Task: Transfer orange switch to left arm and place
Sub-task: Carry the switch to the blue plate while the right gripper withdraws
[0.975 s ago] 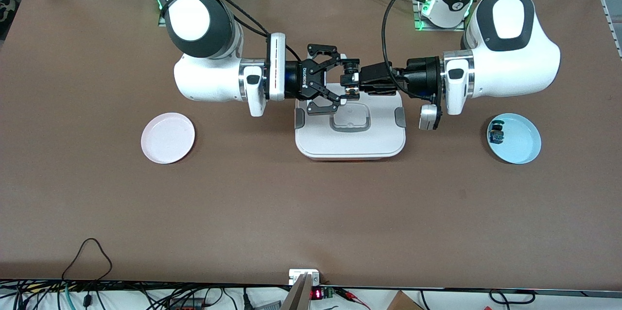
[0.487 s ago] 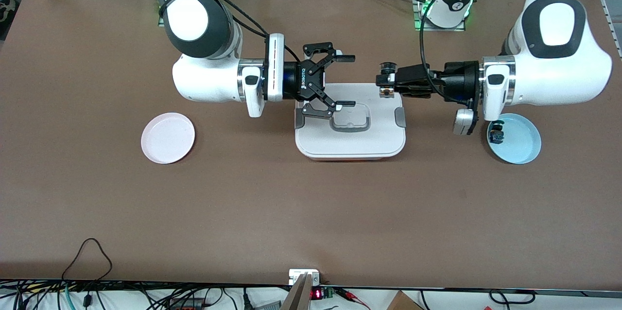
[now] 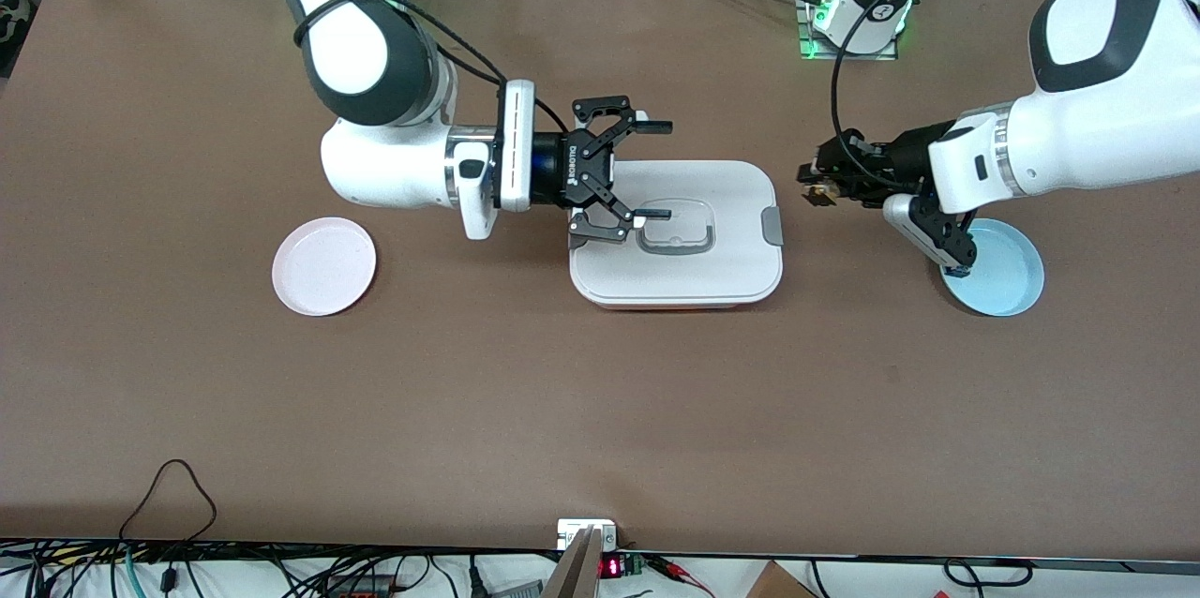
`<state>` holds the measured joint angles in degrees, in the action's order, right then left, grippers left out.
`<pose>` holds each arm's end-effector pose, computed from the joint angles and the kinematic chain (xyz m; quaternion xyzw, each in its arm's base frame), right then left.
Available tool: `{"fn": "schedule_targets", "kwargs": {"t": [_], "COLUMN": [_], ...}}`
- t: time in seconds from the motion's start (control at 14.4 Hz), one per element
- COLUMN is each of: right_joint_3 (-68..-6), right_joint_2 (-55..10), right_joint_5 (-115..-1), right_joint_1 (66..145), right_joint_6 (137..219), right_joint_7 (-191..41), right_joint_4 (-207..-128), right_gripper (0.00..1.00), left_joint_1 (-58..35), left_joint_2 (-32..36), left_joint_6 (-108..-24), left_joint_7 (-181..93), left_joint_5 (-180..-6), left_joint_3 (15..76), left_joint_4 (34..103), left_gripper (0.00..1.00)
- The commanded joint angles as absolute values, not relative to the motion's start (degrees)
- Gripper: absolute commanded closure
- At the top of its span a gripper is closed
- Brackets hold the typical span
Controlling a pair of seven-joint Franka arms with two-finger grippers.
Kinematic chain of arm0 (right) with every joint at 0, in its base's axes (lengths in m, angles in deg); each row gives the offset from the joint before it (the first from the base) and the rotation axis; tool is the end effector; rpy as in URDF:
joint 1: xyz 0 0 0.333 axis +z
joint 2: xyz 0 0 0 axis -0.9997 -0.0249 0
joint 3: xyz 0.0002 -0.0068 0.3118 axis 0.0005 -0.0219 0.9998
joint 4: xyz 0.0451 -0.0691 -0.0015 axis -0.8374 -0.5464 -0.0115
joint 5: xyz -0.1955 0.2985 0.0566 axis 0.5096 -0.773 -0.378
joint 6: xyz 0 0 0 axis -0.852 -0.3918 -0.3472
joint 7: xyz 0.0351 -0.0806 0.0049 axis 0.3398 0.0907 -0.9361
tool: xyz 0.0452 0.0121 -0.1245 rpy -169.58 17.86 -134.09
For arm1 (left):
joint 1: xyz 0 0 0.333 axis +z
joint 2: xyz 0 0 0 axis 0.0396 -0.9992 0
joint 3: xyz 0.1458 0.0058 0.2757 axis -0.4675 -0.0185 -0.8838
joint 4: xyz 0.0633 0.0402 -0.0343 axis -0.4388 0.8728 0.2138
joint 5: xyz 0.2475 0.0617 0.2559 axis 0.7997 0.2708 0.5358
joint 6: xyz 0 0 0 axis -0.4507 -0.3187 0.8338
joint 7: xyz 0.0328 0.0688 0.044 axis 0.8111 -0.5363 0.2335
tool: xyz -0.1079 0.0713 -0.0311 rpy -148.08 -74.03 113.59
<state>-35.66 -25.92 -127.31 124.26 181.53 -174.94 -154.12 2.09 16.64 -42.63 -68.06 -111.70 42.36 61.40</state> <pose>0.5610 0.4428 0.4782 -0.5432 -0.4449 -0.4538 0.5486 0.5490 -0.1533 0.4902 0.9410 -0.2012 -0.0704 0.2629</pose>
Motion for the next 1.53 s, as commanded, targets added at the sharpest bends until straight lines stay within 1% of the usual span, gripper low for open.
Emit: {"fn": "schedule_targets", "kwargs": {"t": [0.0, 0.14, 0.35, 0.56, 0.7, 0.84, 0.97, 1.04, 1.32, 1.39, 1.46], "right_joint_3": [-35.48, -35.48, -35.57, -35.57, -35.66, -35.74, -36.09, -36.18, -36.97, -37.58, -38.46], "right_joint_2": [-26.08, -26.08, -26.08, -25.99, -25.99, -25.91, -25.82, -25.73, -25.12, -25.03, -24.85], "right_joint_5": [-126.53, -124.69, -123.63, -121.08, -117.75, -115.28, -110.99, -108.53, -96.4, -94.2, -92.35], "right_joint_1": [121.89, 120.74, 118.9, 116.53, 115.73, 115.12, 114.07, 113.28, 107.22, 105.99, 105.19], "right_joint_6": [177.78, 176.55, 172.43, 168.65, 167.93, 167.58, 166.88, 166.36, 158.03, 156.09, 155.29], "right_joint_7": [-174.41, -174.41, -174.33, -173.8, -170.56, -165.3, -159.33, -156.69, -143.87, -139.3, -134.3], "right_joint_4": [-153.93, -154.28, -154.9, -155.25, -154.82, -154.64, -154.9, -154.9, -155.08, -155.08, -155.08], "right_gripper": [0.0, 0.0, 0.0, 0.0, 0.0, 0.0, 0.0, 0.0, 0.0, 0.0, 0.0], "left_joint_1": [3.44, 5.72, 10.37, 13.54, 18.01, 21.88, 24.35, 26.45, 30.06, 31.38, 31.22], "left_joint_2": [15.5, 14.37, 11.12, 7.52, 6.19, 6.01, 6.01, 6.01, 4.61, 3.82, 2.33], "left_joint_6": [-40.61, -40.35, -40.35, -43.5, -51.2, -64.1, -76.94, -81.09, -92.35, -93.25, -93.78], "left_joint_7": [-82.9, -93.62, -105.87, -115.88, -123.0, -130.73, -135.41, -135.95, -136.22, -136.48, -136.48], "left_joint_5": [-98.93, -91.1, -82.3, -68.68, -65.93, -64.88, -60.15, -58.38, -57.05, -56.0, -55.3], "left_joint_3": [42.57, 42.57, 42.57, 42.57, 42.57, 42.49, 42.49, 42.49, 42.49, 42.49, 42.49], "left_joint_4": [61.29, 61.47, 62.52, 63.84, 68.56, 75.58, 81.13, 83.42, 91.51, 91.87, 91.27], "left_gripper": [0.76, 0.76, 0.76, 0.76, 0.76, 0.76, 0.76, 0.76, 0.76, 0.75, 0.7]}}
